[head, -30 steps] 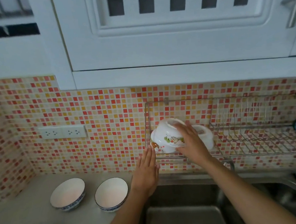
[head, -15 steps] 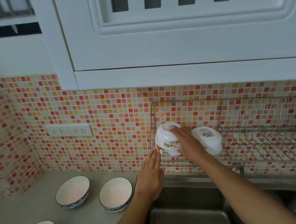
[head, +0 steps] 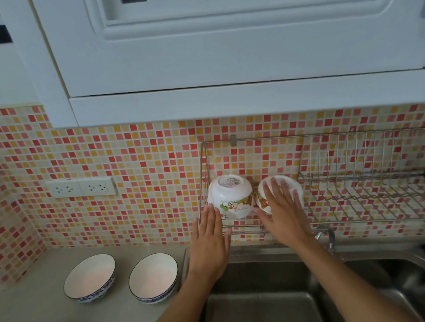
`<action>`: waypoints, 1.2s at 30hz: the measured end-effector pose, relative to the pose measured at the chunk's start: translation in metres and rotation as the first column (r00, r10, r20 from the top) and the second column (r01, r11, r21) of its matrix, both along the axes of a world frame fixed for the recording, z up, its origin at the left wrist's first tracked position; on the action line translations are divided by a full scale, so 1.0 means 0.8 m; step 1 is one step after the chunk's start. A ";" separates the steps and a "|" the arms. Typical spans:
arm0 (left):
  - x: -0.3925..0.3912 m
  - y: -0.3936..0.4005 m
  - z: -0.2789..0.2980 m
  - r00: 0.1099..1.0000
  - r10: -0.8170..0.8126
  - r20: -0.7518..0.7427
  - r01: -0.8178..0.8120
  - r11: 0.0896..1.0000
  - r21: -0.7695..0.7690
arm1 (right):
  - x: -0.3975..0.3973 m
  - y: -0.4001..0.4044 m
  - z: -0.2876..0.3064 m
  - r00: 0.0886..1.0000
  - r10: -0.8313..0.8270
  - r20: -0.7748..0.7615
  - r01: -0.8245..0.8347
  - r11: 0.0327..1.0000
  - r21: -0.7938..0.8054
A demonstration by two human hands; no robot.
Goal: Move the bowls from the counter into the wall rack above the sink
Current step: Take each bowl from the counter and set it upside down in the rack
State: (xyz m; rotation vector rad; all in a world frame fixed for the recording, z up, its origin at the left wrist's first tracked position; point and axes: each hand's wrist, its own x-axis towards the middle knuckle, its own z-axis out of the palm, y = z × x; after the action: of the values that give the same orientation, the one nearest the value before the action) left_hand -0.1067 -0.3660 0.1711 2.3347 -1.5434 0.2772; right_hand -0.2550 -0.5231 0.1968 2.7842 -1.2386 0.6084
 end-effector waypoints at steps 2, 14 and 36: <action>-0.001 -0.019 0.007 0.998 -0.054 0.034 0.054 0.998 -0.009 | -0.020 -0.003 -0.008 0.992 -0.080 -0.100 0.081 0.997 0.006; -0.002 -0.065 0.011 1.000 -0.021 0.011 0.021 1.000 -0.003 | -0.015 -0.009 0.001 0.973 -0.106 -0.205 0.156 0.957 0.245; 0.133 0.283 -0.080 0.828 0.424 -0.368 -0.439 0.897 0.048 | 0.123 0.287 -0.103 0.884 0.199 0.423 -0.414 0.755 0.509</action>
State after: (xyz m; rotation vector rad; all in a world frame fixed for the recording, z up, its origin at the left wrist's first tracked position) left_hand -0.0004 -0.1400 0.1073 2.5016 -0.8157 -0.0368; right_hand -0.1566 -0.2937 0.1141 3.5915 -1.1702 0.8998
